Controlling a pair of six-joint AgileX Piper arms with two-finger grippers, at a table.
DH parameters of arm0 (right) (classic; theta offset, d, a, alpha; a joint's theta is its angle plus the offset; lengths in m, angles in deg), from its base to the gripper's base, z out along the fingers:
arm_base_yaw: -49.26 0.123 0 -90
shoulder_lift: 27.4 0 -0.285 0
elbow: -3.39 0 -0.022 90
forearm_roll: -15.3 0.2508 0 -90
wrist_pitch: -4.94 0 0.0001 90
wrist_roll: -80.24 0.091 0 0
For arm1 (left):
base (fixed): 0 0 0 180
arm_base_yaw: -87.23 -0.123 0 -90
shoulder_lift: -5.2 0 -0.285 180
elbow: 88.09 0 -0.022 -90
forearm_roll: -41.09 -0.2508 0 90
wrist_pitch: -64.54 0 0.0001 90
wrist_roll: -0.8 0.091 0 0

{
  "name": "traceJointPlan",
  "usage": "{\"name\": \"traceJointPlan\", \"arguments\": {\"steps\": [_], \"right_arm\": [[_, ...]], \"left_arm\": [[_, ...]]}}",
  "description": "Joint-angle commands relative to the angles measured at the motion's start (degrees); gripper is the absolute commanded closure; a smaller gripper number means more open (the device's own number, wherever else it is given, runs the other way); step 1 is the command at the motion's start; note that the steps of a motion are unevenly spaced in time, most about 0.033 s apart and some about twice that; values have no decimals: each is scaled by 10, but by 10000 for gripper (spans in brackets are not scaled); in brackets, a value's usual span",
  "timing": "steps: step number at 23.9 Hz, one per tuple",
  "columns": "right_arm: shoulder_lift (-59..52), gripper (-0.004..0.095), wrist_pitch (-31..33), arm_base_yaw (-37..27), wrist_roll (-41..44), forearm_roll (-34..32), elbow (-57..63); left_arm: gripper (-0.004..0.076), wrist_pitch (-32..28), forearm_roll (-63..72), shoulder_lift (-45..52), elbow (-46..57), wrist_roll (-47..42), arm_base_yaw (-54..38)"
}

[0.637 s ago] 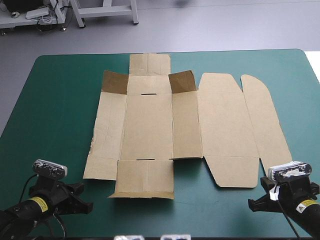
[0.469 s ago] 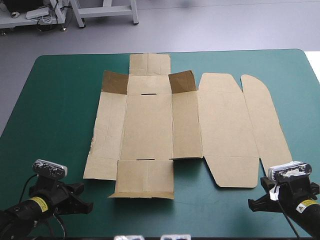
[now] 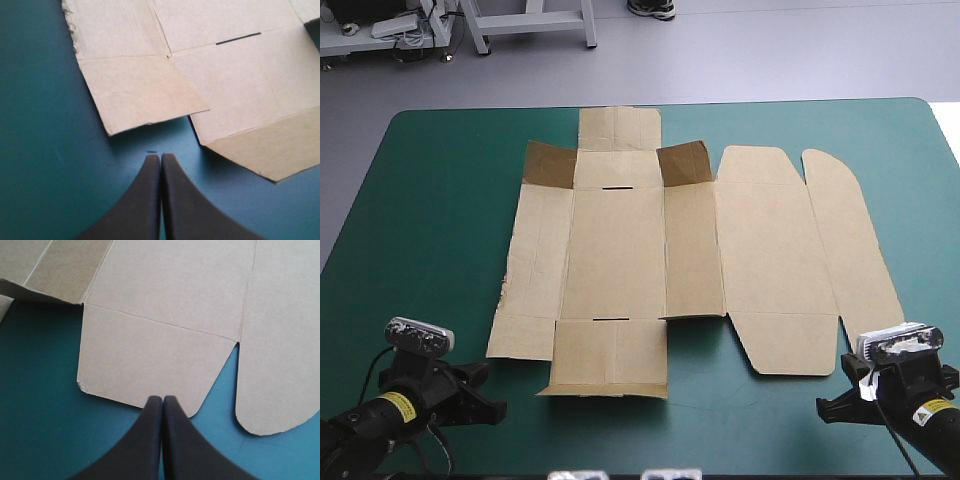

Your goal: Fold the box

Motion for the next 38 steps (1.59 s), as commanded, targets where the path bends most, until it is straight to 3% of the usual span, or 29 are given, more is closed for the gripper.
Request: {"name": "traceJointPlan", "arguments": {"steps": [1,8,13,16,20,22,27,30,38], "right_arm": [[3,926,-37,0,-7,12,-16],[3,926,-46,0,-7,12,-16],[3,926,-46,0,-7,12,-16],[3,926,-46,0,-7,12,-16],[3,926,-46,0,-7,12,-16],[3,926,-46,0,-7,12,-16],[3,926,-46,0,-7,13,-16],[3,926,-46,0,-7,17,-16],[3,926,-46,0,-7,21,-16]], "left_arm": [[733,-56,0,-19,-26,0,0],[732,-82,-52,-229,-157,0,0],[708,-59,-51,-394,-293,32,-27],[708,-18,103,-431,-325,176,-128],[709,125,305,-455,-327,371,-315],[709,145,313,-462,-327,382,-359],[706,123,321,-475,-327,382,-417],[638,124,325,-495,-327,378,-417],[244,138,347,-565,-327,374,-416]]}}
